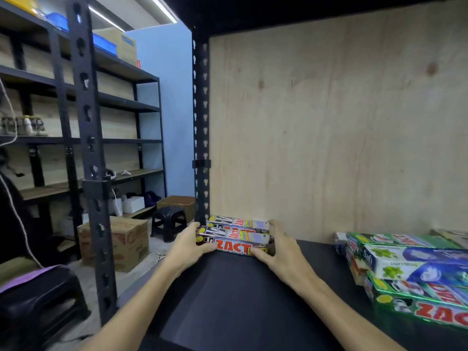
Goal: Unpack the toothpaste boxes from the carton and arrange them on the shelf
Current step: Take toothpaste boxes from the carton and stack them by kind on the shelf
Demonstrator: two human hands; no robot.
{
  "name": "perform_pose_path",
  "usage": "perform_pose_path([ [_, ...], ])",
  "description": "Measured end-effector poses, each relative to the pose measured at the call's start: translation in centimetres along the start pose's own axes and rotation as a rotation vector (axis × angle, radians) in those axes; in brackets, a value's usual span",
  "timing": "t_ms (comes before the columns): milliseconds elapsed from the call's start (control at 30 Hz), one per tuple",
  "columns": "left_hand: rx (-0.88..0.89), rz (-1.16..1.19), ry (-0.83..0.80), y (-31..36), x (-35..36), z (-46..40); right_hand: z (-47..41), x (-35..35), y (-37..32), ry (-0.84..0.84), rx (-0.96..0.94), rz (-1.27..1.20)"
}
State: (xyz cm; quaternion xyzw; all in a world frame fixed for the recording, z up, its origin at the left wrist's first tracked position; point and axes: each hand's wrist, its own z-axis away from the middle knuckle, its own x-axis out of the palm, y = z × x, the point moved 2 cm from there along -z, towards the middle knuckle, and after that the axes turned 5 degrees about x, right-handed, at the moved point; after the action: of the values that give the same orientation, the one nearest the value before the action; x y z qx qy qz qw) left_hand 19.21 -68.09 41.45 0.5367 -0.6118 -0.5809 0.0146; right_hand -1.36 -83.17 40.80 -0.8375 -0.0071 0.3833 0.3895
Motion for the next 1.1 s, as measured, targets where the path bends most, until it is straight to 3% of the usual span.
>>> perform_pose_path([
  [533,0.043,0.117,-0.001,-2.4,1.0,-3.9,-3.2,1.3,2.0,0.006,0.019,-0.003],
  [733,0.038,-0.010,-0.018,-1.7,1.2,-3.1,-2.7,1.2,1.8,0.023,0.030,0.020],
  [900,0.163,-0.263,-0.002,-0.2,1.9,-1.6,-0.6,0.3,0.8,0.062,0.049,0.055],
  [1100,0.372,-0.241,0.081,2.6,2.5,3.0,3.3,-1.5,-0.7,0.120,-0.024,0.059],
])
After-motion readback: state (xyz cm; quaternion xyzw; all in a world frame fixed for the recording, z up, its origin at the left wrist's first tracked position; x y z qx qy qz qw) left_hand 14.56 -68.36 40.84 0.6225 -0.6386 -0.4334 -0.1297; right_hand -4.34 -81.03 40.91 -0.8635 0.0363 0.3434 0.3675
